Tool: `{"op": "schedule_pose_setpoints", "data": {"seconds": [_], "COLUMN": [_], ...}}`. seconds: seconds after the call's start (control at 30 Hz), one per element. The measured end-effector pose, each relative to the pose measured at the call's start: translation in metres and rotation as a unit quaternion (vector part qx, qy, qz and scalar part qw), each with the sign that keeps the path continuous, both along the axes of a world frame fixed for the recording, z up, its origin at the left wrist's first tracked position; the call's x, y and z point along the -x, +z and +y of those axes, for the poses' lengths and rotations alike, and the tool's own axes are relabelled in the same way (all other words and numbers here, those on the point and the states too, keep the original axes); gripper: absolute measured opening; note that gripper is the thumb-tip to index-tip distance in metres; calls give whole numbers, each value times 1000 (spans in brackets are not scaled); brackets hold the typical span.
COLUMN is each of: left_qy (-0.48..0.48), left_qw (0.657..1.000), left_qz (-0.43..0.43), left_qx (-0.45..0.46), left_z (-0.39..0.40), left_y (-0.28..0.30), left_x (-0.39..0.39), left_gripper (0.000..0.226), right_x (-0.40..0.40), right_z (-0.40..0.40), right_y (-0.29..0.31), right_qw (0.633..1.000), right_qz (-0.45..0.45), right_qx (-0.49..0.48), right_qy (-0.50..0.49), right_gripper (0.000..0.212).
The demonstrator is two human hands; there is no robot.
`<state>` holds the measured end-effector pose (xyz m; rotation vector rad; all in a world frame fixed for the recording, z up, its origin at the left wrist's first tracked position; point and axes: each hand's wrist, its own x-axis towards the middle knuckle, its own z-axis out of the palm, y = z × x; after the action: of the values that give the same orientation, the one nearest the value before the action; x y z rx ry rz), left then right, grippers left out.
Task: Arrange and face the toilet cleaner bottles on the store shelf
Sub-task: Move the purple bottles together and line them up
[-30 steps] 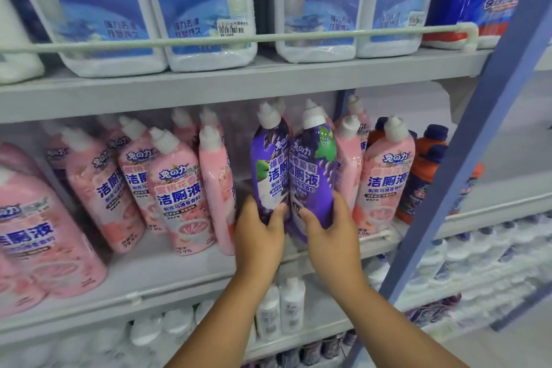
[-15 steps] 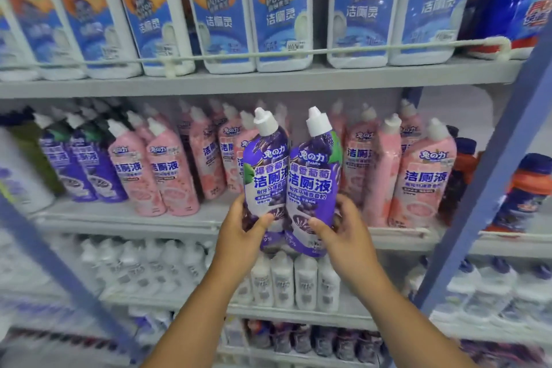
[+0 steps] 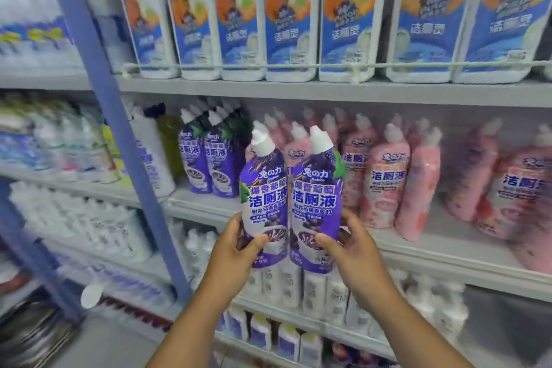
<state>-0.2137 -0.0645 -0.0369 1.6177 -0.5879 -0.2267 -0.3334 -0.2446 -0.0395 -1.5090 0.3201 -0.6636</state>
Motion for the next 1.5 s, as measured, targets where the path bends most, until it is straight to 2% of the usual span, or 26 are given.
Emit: {"op": "schedule_pose_setpoints", "data": {"seconds": [0.27, 0.4, 0.5, 0.67, 0.83, 0.93, 1.1, 1.23, 1.33, 1.4, 1.5], "left_qy": [29, 43, 49, 42, 25, 6, 5, -12, -20, 2, 25], "left_qw": [999, 999, 998, 998, 999, 1000, 999, 998, 997, 994, 988], "left_qz": [-12, -4, -1, 0, -2, 1, 15, 9, -1, -45, -92], "left_qx": [-32, -26, -32, -36, -26, -21, -29, -54, -79, -99, -122], "left_z": [83, 85, 80, 73, 68, 66, 66, 65, 67, 70, 71], "left_y": [8, 9, 6, 10, 6, -1, -21, -32, -36, -40, -44], "left_x": [-127, -174, -202, -239, -275, -294, -317, -328, -333, -337, -336], "left_gripper": [37, 37, 38, 33, 41, 42, 48, 51, 46, 42, 54], "right_x": [-121, -164, -196, -238, -271, -290, -309, -313, -313, -312, -312], "right_z": [64, 70, 67, 65, 75, 84, 93, 98, 100, 99, 94], "right_y": [2, 5, 4, 0, -9, -17, -28, -39, -39, -36, -34], "right_qw": [997, 994, 992, 990, 987, 989, 988, 988, 983, 977, 967], "right_qz": [-2, -26, -32, -29, -30, -35, -25, -6, 23, 53, 93], "right_qx": [74, 107, 119, 136, 150, 124, 100, 81, 114, 142, 187], "right_qy": [-2, -8, 12, 3, -38, -69, -119, -135, -143, -149, -147], "right_gripper": [40, 37, 48, 46, 48, 50, 41, 51, 43, 42, 39]}}
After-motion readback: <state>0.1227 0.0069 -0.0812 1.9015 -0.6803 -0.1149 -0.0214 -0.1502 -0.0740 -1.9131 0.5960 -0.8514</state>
